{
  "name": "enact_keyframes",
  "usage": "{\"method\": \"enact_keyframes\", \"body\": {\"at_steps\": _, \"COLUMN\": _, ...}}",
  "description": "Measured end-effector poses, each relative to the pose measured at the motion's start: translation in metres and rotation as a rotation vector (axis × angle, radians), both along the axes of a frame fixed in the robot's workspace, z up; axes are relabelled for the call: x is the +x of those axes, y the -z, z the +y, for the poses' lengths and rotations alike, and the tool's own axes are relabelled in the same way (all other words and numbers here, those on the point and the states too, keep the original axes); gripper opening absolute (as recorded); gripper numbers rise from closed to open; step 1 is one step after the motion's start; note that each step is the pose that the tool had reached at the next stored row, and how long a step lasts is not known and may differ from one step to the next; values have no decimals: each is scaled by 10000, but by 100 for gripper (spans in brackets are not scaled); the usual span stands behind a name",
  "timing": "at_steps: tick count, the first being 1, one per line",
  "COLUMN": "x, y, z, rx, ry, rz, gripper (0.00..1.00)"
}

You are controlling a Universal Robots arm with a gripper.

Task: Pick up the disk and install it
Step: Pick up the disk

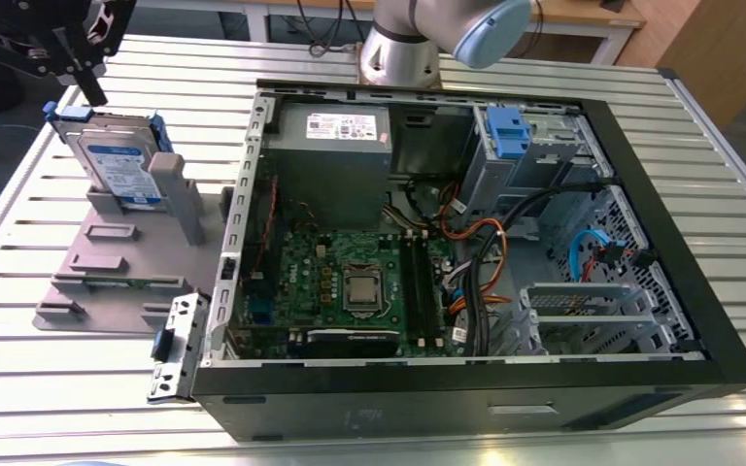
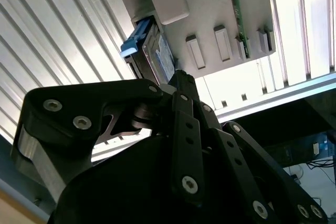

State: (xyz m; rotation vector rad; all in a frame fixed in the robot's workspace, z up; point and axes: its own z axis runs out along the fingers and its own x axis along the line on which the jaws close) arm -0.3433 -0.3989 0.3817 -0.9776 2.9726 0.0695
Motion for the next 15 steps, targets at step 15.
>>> {"method": "enact_keyframes", "body": {"at_steps": 15, "x": 0, "y": 0, "z": 0, "rx": 0, "ry": -315, "rz": 0, "gripper": 11}}
